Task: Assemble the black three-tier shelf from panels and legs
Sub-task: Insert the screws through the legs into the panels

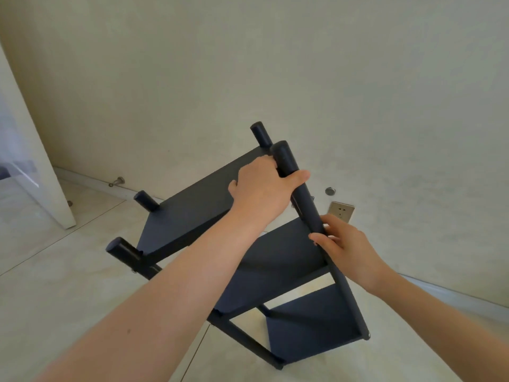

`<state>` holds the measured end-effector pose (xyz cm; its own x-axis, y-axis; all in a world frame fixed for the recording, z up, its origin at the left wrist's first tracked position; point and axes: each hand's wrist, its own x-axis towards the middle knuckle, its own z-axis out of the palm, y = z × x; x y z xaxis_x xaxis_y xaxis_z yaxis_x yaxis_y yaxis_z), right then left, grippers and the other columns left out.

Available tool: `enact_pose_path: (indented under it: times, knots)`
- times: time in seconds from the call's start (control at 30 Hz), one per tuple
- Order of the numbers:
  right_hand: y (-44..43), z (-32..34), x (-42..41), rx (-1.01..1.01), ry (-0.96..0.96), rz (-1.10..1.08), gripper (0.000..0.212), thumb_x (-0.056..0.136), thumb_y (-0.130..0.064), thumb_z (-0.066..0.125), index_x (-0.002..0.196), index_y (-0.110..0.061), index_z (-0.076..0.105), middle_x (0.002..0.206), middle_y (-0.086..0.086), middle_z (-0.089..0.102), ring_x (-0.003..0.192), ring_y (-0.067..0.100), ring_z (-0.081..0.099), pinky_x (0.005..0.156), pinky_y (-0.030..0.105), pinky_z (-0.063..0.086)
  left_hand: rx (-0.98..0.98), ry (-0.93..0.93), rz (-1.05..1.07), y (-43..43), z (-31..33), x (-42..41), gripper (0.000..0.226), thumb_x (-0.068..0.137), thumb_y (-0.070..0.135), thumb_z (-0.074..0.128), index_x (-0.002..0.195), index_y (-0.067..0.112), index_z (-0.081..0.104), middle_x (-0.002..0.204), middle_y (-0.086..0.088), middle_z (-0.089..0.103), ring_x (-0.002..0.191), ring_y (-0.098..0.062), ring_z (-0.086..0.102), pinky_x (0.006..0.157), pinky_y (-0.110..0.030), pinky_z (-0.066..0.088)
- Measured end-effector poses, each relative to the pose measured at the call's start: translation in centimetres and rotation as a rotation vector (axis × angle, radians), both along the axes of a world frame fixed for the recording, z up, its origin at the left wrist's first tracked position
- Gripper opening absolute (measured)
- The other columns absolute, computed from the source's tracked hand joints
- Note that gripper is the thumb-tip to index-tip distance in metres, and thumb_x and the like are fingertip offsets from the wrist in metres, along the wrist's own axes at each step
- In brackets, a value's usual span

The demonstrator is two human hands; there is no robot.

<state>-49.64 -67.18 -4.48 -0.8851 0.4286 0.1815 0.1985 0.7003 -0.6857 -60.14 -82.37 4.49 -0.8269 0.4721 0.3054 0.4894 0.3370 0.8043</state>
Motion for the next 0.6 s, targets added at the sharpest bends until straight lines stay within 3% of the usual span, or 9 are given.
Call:
enact_pose_path:
  times: [0.1, 0.2, 0.27, 0.4, 0.53, 0.6]
  knots:
    - [0.6, -0.4, 1.9, -0.056, 0.01, -0.043, 0.024, 0.1, -0.03, 0.054, 0.124, -0.027, 0.055, 0.113, 0.0, 0.068, 0.104, 0.019, 0.066, 0.075, 0.023, 0.049, -0.09, 0.036, 0.029, 1.5, 0.6, 2.0, 0.033, 0.091, 0.054, 0.064, 0.077, 0.025, 0.055, 0.072, 0.009, 0.058, 0.101, -0.024, 0.06, 0.103, -0.055, 0.04]
    - [0.9, -1.0, 4.1, -0.129, 0.028, -0.085, 0.026, 0.1, -0.031, 0.054, 0.126, -0.027, 0.054, 0.108, 0.0, 0.068, 0.1, 0.019, 0.067, 0.063, 0.016, 0.044, -0.102, 0.094, 0.035, 3.4, 0.8, 3.7, 0.03, 0.089, 0.052, 0.063, 0.078, 0.024, 0.059, 0.07, 0.011, 0.058, 0.095, -0.02, 0.059, 0.106, -0.054, 0.034]
    - [1.1, -1.5, 5.3, -0.178, 0.044, -0.115, 0.03, 0.099, -0.032, 0.055, 0.128, -0.025, 0.054, 0.108, 0.001, 0.068, 0.099, 0.018, 0.066, 0.066, 0.02, 0.046, -0.132, 0.13, 0.009, 4.5, 1.0, 4.7, 0.028, 0.088, 0.05, 0.063, 0.074, 0.026, 0.058, 0.071, 0.011, 0.057, 0.092, -0.019, 0.059, 0.109, -0.055, 0.03]
    - [1.1, -2.8, 7.2, -0.292, 0.068, -0.162, 0.03, 0.099, -0.031, 0.057, 0.128, -0.025, 0.053, 0.105, -0.002, 0.069, 0.101, 0.017, 0.066, 0.091, 0.034, 0.054, -0.191, 0.176, -0.098, 6.2, 0.6, 6.2, 0.028, 0.089, 0.05, 0.065, 0.07, 0.031, 0.056, 0.066, 0.017, 0.055, 0.074, -0.002, 0.05, 0.112, -0.056, 0.028]
    - [0.7, -3.7, 7.9, -0.363, 0.012, -0.182, 0.031, 0.097, -0.031, 0.059, 0.127, -0.025, 0.052, 0.112, -0.004, 0.067, 0.105, 0.019, 0.065, 0.096, 0.037, 0.054, -0.195, 0.216, -0.193, 6.4, -1.2, 7.5, 0.013, 0.093, 0.053, 0.063, 0.097, 0.041, 0.061, 0.078, 0.03, 0.051, 0.094, -0.007, 0.054, 0.113, -0.058, 0.032]
    - [0.3, -4.2, 8.0, -0.409, 0.001, -0.163, 0.032, 0.096, -0.03, 0.061, 0.127, -0.024, 0.053, 0.112, -0.003, 0.067, 0.105, 0.018, 0.065, 0.097, 0.041, 0.054, -0.18, 0.241, -0.204, 6.1, -2.0, 7.8, 0.008, 0.094, 0.051, 0.062, 0.095, 0.045, 0.058, 0.081, 0.033, 0.05, 0.113, -0.013, 0.057, 0.117, -0.059, 0.022]
